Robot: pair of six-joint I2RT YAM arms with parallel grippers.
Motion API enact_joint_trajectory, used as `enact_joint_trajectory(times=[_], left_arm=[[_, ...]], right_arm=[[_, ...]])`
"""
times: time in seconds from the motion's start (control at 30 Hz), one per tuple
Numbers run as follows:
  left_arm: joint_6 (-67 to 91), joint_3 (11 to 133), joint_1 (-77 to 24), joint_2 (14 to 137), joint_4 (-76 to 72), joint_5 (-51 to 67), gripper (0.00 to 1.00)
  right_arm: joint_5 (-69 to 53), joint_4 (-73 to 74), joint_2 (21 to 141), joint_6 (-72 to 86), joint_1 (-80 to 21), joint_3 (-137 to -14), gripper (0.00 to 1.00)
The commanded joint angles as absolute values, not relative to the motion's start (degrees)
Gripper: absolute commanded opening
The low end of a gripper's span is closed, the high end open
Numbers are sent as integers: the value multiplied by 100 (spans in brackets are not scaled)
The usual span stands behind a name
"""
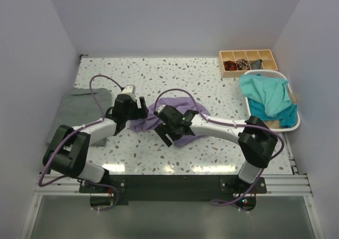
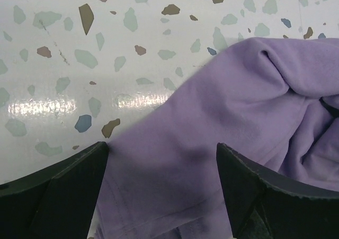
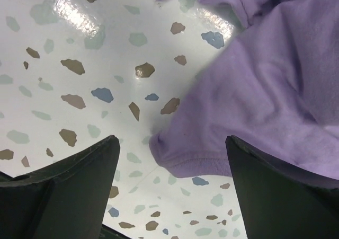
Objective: Fold and stack the t-shirts
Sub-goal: Flatten the tshirt out
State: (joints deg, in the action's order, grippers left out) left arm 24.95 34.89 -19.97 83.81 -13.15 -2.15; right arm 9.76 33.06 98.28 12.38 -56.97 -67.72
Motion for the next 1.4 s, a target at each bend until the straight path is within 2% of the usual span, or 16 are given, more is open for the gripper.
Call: enact_joint_trajectory(times=[0.0,0.13,0.23,0.33,0.37,0.47,0.5,0.53,0.63,0.67,0.73,0.77,0.83,1.03,1.27,1.37], left_arm=[[2593,3516,-2021,8481,-1687,-229,88],[2610,3463,-2030,8517,-1766,-202,88],[2619,3463,-2021,8569,-1793,-167,87],[2610,3480,-2021,8657,-1819,-79,84],[2610,3489,-2021,8675,-1811,-62,82],[2566,3533,-2021,8719,-1723,-26,73],[2549,3533,-2030,8710,-1705,-26,68],[2531,3525,-2022,8710,-1679,-35,59],[2470,3551,-2021,8596,-1530,-35,53],[2444,3577,-2021,8561,-1451,-26,65],[2330,3647,-2021,8368,-1267,149,76],[2268,3665,-2030,8289,-1205,184,96],[2084,3726,-2030,7999,-959,228,100],[2021,3674,-2188,7567,-774,483,99],[2030,3393,-2268,7716,-844,431,88],[2039,3358,-2294,7900,-879,334,78]], right_arm=[[1309,3392,10142,1274,-5713,-6952,85],[1511,3340,10248,1309,-5722,-6864,84],[1827,3428,10353,1327,-5730,-6873,77],[2160,3507,10398,1353,-5713,-6882,42],[2240,3542,10397,1371,-5722,-6882,24],[2416,3612,10301,1415,-5713,-6847,2],[2434,3604,10257,1424,-5722,-6803,0],[2469,3586,10152,1433,-5722,-6777,0],[2549,3577,9950,1433,-5713,-6724,0],[2575,3586,9775,1424,-5713,-6724,0],[2610,3603,9598,1406,-5713,-6715,0],[2628,3621,9450,1389,-5713,-6724,0],[2698,3744,9352,1354,-5713,-6837,0],[2795,3885,9290,1266,-5713,-7075,0],[2830,3885,9325,1266,-5713,-7137,0],[2856,3894,9316,1266,-5713,-7137,0]])
